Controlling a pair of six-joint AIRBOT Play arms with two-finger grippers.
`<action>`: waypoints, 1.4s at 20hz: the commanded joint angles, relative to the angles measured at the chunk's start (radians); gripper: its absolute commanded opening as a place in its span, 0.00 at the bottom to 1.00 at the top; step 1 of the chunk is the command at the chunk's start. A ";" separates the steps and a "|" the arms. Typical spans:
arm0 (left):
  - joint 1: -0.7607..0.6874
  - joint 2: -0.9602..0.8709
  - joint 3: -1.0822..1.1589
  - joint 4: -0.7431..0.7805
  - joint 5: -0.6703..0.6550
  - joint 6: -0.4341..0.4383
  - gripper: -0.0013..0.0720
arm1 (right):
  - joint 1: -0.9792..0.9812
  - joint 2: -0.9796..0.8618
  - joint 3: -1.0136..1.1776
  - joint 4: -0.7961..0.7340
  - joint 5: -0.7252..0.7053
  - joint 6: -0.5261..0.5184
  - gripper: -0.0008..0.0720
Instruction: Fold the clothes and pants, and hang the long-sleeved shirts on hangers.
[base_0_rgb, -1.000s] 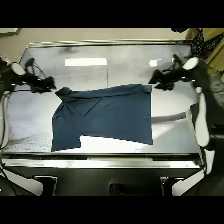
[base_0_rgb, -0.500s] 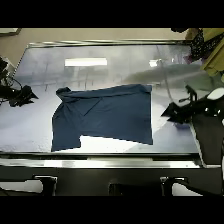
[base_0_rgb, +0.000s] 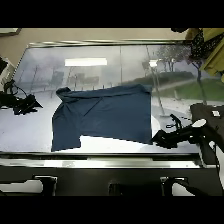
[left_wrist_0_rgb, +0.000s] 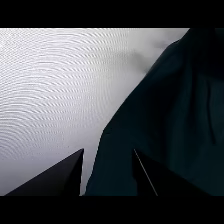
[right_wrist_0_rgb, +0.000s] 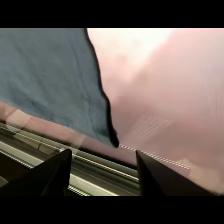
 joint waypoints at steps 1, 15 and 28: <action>0.001 0.003 -0.006 -0.002 -0.002 0.013 0.51 | 0.000 0.003 -0.038 0.031 -0.064 -0.047 0.67; 0.016 0.000 -0.030 -0.050 0.072 0.134 0.52 | 0.106 0.035 -0.053 0.134 -0.180 -0.028 0.06; 0.056 -0.130 -0.134 -0.216 0.135 0.407 0.52 | 0.106 0.262 -0.053 0.134 -0.091 0.089 0.06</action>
